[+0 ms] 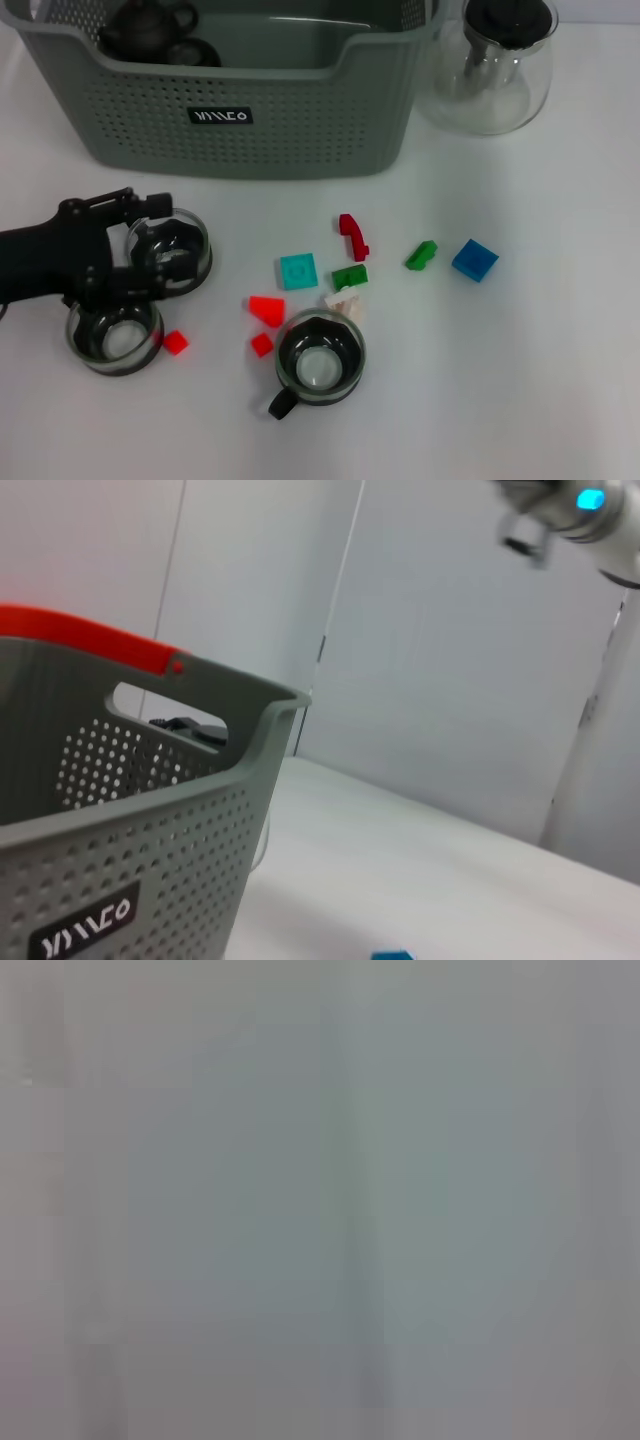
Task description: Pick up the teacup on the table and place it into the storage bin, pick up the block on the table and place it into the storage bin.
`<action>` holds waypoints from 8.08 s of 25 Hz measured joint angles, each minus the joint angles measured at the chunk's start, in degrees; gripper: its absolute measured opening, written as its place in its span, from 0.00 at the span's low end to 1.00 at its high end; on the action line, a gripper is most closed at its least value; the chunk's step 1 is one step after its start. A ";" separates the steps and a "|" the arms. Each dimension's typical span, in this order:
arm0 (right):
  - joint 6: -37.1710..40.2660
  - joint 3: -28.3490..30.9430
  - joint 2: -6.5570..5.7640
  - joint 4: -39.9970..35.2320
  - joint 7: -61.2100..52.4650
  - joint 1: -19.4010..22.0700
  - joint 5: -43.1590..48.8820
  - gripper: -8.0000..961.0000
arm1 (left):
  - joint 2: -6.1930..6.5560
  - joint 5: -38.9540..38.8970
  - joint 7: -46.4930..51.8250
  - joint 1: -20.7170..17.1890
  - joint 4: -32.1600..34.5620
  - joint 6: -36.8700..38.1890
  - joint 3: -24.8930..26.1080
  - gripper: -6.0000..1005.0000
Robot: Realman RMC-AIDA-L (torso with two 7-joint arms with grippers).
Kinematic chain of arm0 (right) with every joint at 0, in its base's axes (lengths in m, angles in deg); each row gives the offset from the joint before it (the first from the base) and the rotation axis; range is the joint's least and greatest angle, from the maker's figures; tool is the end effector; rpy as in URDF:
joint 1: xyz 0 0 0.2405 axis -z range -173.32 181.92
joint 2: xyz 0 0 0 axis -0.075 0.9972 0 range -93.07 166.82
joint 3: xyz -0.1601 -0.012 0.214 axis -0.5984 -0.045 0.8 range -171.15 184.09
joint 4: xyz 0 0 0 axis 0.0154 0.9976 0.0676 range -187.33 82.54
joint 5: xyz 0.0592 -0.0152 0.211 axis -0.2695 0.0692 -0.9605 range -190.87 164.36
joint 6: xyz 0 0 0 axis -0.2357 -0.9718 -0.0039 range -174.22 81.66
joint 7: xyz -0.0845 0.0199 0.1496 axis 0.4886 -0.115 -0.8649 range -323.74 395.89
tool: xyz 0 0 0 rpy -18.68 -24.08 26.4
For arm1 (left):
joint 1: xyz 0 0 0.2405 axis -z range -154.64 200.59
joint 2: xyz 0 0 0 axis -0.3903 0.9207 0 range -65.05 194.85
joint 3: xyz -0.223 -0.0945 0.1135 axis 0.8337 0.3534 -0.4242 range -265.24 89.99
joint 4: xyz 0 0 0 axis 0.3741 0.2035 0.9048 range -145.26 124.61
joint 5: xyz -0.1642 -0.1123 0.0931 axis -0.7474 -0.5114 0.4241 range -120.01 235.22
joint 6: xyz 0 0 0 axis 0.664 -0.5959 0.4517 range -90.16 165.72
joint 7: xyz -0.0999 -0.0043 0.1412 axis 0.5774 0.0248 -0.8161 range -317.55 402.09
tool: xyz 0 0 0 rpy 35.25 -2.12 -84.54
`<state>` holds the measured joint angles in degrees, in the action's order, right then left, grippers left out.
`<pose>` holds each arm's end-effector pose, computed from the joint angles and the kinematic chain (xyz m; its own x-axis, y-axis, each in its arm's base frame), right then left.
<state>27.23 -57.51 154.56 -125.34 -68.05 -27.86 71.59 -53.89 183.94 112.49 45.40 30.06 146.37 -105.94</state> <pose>0.0721 0.4084 0.0563 0.6991 -0.0157 -0.7149 -0.2965 -0.9162 -0.2698 -0.3128 0.2758 0.0118 0.7391 0.3205 0.5925 0.4754 -0.8713 -0.1217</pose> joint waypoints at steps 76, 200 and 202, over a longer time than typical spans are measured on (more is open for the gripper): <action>22.10 -16.26 2.53 -12.73 -5.50 -2.24 28.56 0.06 | 0.22 2.41 1.34 -1.94 2.51 0.66 0.91 0.87; 21.12 12.21 0.97 46.61 51.69 10.67 5.01 0.53 | -5.58 33.91 71.24 10.10 43.87 -9.06 -65.01 0.83; 21.07 12.22 0.97 46.59 51.62 10.71 5.02 0.53 | -5.58 34.03 71.75 10.34 41.62 -10.70 -65.53 0.82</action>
<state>48.30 -45.29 155.53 -78.75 -16.44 -17.15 76.62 -59.47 217.97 184.24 55.74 71.67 135.67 -171.47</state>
